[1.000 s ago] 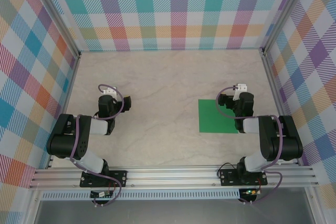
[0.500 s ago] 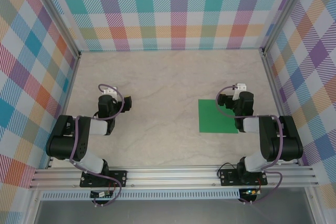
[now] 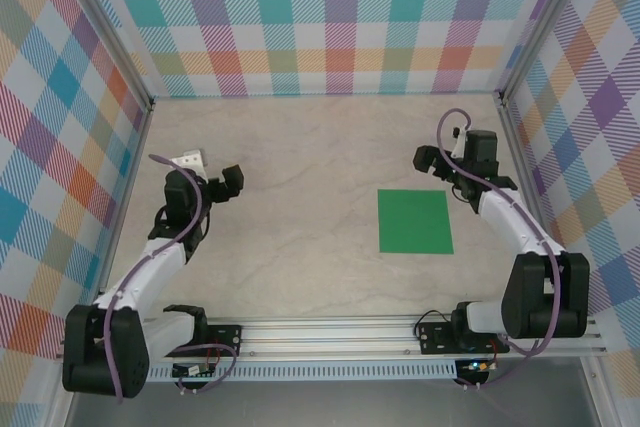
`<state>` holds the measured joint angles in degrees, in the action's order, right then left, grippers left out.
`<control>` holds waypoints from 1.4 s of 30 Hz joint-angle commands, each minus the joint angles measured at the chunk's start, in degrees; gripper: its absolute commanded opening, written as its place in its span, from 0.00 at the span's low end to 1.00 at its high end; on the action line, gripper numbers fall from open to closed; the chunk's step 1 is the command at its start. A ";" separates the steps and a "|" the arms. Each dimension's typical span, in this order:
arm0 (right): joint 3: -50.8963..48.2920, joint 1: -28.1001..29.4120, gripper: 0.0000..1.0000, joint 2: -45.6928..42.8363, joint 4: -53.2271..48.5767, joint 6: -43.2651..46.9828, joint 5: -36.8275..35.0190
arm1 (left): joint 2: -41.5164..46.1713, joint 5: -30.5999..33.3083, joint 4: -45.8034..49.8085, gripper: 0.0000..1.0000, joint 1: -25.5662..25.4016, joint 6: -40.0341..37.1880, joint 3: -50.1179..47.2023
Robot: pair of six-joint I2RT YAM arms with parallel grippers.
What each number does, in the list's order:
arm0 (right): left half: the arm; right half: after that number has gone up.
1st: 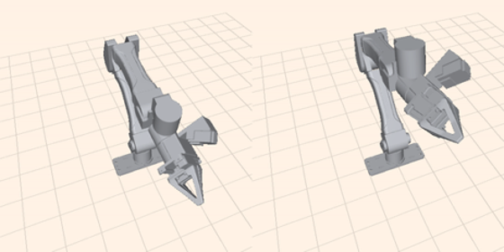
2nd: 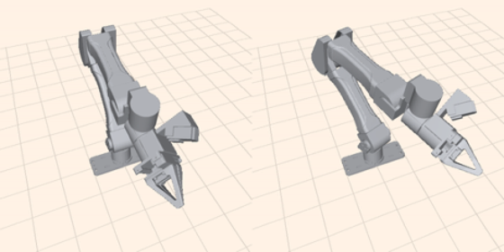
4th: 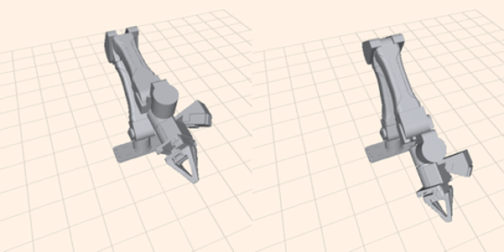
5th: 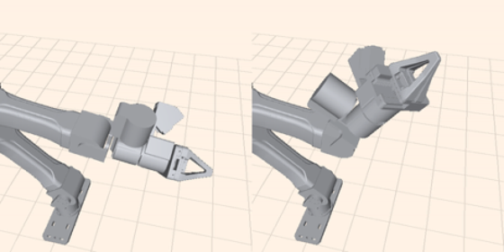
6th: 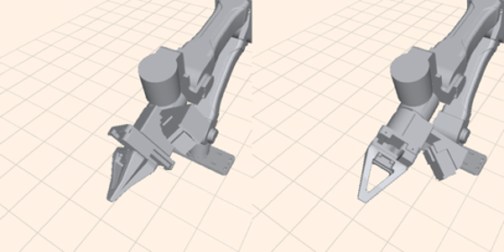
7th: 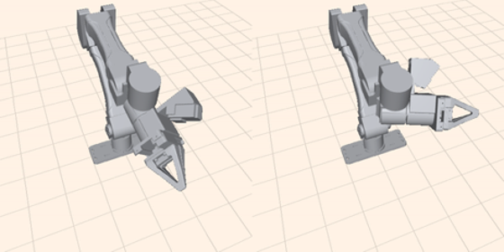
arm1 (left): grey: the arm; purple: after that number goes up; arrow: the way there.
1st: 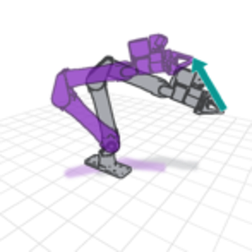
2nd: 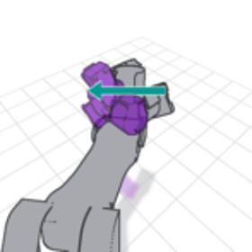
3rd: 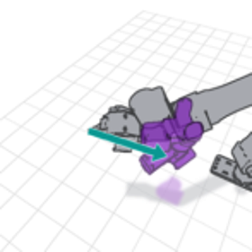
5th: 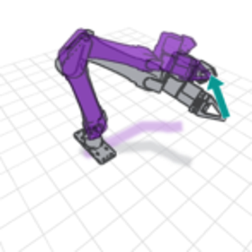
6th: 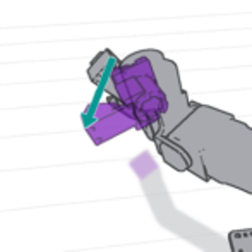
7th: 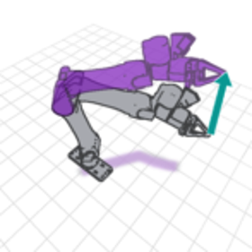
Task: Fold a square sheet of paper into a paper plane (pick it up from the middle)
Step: Move the square sheet of paper to the center of the table.
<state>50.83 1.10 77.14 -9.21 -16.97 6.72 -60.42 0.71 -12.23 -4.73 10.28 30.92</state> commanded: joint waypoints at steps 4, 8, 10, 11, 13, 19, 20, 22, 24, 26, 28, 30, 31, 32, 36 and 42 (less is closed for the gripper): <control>-2.74 -0.10 1.00 4.15 -8.78 -13.12 19.42 | 9.51 9.78 19.29 1.00 0.85 15.55 1.55; -3.36 1.17 1.00 4.43 -11.83 -14.04 15.88 | 17.55 10.89 20.66 1.00 0.95 19.18 -2.52; -4.36 1.67 1.00 4.28 -11.84 -14.64 15.73 | 19.72 7.26 20.57 1.00 0.94 19.44 -3.69; -4.76 2.19 1.00 4.69 -11.71 -14.67 16.01 | 20.16 5.38 21.09 1.00 0.95 19.83 -3.92; -4.88 3.10 0.99 6.06 -11.96 -15.10 15.51 | 19.79 1.83 21.88 1.00 0.95 20.42 -3.94; -1.14 7.36 1.00 11.30 -14.05 -16.17 11.90 | 17.77 -1.96 23.60 1.00 0.91 21.37 -4.02; -0.27 8.17 1.00 12.34 -14.62 -16.38 10.66 | 17.58 -2.76 23.59 1.00 0.93 21.19 -4.02; 0.74 9.03 1.00 14.06 -15.00 -17.07 9.34 | 17.24 -5.24 23.00 1.00 0.95 20.62 -4.16; 1.18 9.69 1.00 15.53 -14.71 -18.08 8.22 | 16.61 -7.41 22.89 1.00 0.93 19.89 -3.90; 1.22 10.61 1.00 16.65 -14.10 -18.96 7.31 | 16.05 -9.04 24.00 1.00 0.95 19.28 -3.13; 1.59 11.51 0.99 18.20 -14.39 -19.68 6.11 | 15.95 -10.03 24.86 1.00 0.92 19.33 -2.71; 1.99 12.68 0.99 19.99 -15.04 -20.10 5.48 | 15.96 -10.99 24.82 1.00 0.94 19.54 -2.79; 2.06 13.30 0.98 20.61 -14.89 -20.35 5.50 | 15.89 -11.36 24.80 1.00 0.91 19.62 -2.92; 1.95 14.22 0.98 21.30 -14.65 -20.64 5.57 | 15.68 -11.87 25.02 1.00 0.95 19.88 -2.87; 2.40 19.30 0.97 23.77 -13.39 -22.50 5.26 | 14.63 -13.71 26.21 1.00 0.93 20.27 -2.60; 5.67 27.82 0.96 28.09 -12.69 -27.17 3.81 | 12.97 -16.52 25.83 1.00 0.85 22.18 -3.66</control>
<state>57.52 24.56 99.81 -21.12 -39.86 8.16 -47.00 -12.84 13.45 -4.67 31.00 27.51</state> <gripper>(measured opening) 0.965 0.999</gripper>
